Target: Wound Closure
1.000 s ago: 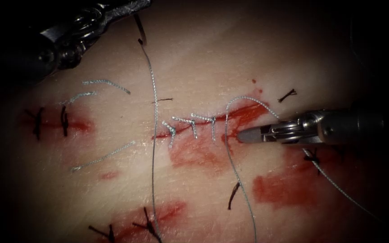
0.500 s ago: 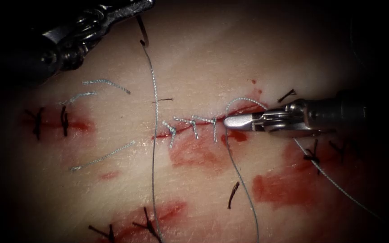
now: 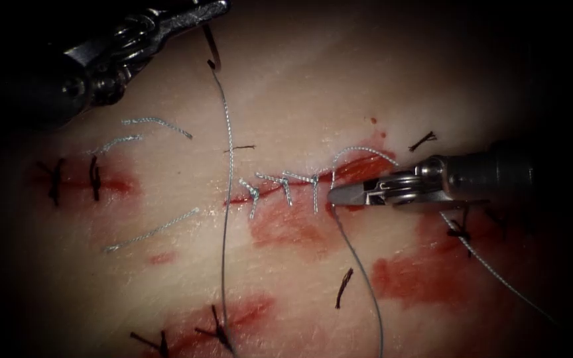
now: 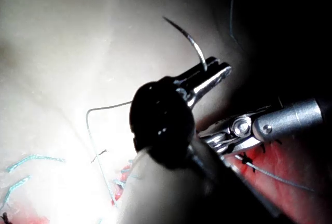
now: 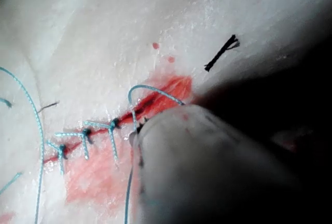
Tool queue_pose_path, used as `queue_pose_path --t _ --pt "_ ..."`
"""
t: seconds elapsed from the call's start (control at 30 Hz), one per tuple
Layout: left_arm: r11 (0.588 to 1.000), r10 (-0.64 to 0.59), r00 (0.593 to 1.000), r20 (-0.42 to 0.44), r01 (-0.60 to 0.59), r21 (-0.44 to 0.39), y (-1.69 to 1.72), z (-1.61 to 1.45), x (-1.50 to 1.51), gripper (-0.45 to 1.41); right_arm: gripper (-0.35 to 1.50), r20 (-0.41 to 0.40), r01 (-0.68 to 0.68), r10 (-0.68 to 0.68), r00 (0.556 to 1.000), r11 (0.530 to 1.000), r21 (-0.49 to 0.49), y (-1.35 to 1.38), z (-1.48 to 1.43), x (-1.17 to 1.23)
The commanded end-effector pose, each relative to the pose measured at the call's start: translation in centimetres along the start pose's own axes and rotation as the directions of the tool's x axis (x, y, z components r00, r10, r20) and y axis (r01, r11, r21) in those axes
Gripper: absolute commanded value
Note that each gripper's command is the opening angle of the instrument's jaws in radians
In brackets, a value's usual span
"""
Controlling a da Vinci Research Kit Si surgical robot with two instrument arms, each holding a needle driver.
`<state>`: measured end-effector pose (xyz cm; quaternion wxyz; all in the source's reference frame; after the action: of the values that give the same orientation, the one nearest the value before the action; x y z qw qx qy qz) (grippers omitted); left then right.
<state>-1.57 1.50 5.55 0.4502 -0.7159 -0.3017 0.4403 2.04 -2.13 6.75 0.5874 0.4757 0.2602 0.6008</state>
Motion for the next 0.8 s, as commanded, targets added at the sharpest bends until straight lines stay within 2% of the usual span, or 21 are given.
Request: queue_pose_path --t 0.03,0.13,0.23,0.27,0.3,0.37,0.4,0.43,0.47,0.53,0.57,0.6,0.7,0.8 --pt "1.0 0.0 1.0 0.0 0.0 0.0 -0.05 0.03 -0.04 -0.45 -0.35 0.04 0.006 -0.005 0.999 1.0 -0.006 -0.03 -0.03 -0.1" --pt "1.0 0.0 1.0 0.001 0.0 0.0 -0.05 0.03 -0.05 -0.45 -0.35 0.157 0.032 -0.021 0.987 0.997 -0.068 -0.08 -0.23 -0.4" --pt "1.0 0.0 1.0 0.008 0.0 0.004 -0.05 0.03 -0.06 -0.45 -0.35 0.255 0.059 -0.035 0.966 0.995 -0.086 -0.16 -0.41 -0.66" --pt "1.0 0.001 1.0 0.01 -0.001 0.006 -0.05 0.03 -0.07 -0.45 -0.35 0.34 0.072 -0.036 0.94 0.993 -0.093 -0.23 -0.56 -0.85" --pt "1.0 0.002 1.0 0.013 -0.002 0.008 -0.06 0.03 -0.08 -0.45 -0.35 0.443 0.103 -0.06 0.895 0.992 -0.075 -0.31 -0.69 -1.04" --pt "1.0 0.003 1.0 0.013 -0.003 0.008 -0.06 0.04 -0.08 -0.45 -0.35 0.506 0.136 -0.086 0.859 0.989 -0.063 -0.4 -0.77 -1.22" --pt "1.0 0.003 1.0 0.013 -0.003 0.007 -0.06 0.04 -0.09 -0.45 -0.35 0.554 0.16 -0.114 0.824 0.987 -0.034 -0.48 -0.84 -1.37" --pt "1.0 0.003 1.0 0.013 -0.003 0.007 -0.06 0.04 -0.09 -0.45 -0.35 0.554 0.16 -0.114 0.824 0.987 -0.034 -0.48 -0.84 -1.37" --pt "1.0 0.003 1.0 0.013 -0.003 0.007 -0.07 0.03 -0.09 -0.45 -0.35 0.584 0.172 -0.134 0.801 0.985 -0.01 -0.53 -0.88 -1.46" --pt "1.0 0.004 1.0 0.015 -0.004 0.009 -0.07 0.03 -0.09 -0.45 -0.35 0.66 0.205 -0.194 0.726 0.977 0.061 -0.64 -1.01 -1.71" --pt "1.0 0.004 1.0 0.015 -0.004 0.009 -0.07 0.03 -0.09 -0.45 -0.35 0.66 0.205 -0.194 0.726 0.977 0.061 -0.64 -1.01 -1.71" --pt "1.0 0.004 1.0 0.015 -0.004 0.009 -0.07 0.03 -0.1 -0.45 -0.35 0.695 0.213 -0.198 0.691 0.975 0.066 -0.65 -1.07 -1.83" --pt "1.0 0.004 1.0 0.015 -0.004 0.009 -0.07 0.03 -0.1 -0.45 -0.35 0.737 0.247 -0.231 0.635 0.965 0.09 -0.59 -1.17 -2.02" --pt "1.0 0.004 1.0 0.015 -0.004 0.009 -0.07 0.04 -0.1 -0.45 -0.35 0.727 0.254 -0.266 0.633 0.959 0.129 -0.56 -1.18 -1.94"
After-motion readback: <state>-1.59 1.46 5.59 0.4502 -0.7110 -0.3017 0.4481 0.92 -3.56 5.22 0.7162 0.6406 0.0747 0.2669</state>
